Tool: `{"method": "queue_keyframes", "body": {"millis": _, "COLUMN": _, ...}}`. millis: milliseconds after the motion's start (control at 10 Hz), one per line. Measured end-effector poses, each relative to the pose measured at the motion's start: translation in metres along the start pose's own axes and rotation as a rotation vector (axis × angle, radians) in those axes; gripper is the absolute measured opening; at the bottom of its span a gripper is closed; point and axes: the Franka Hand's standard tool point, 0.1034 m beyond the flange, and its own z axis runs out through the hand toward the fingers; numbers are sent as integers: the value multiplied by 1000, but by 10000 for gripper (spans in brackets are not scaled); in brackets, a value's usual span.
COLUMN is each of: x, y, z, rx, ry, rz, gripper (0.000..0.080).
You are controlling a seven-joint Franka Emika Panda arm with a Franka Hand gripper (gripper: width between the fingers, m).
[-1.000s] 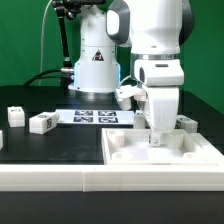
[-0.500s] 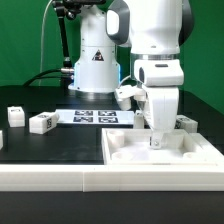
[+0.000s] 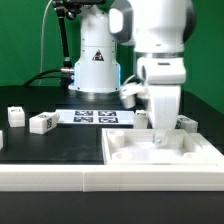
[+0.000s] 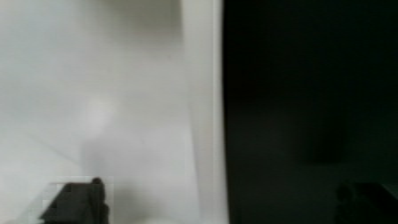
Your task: Assemble one leg
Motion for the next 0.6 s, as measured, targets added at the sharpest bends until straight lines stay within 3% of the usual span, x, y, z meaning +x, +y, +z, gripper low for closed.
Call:
{"method": "queue_keyframes", "body": {"millis": 300, "x": 23, "y": -4, "z": -20, "rx": -21, "ry": -2, "rz": 68, "gripper": 649}}
{"method": "queue_keyframes", "body": {"millis": 600, "x": 20, "y": -5, "z": -16, "rx": -15, "ry": -1, "rz": 177, "gripper": 649}}
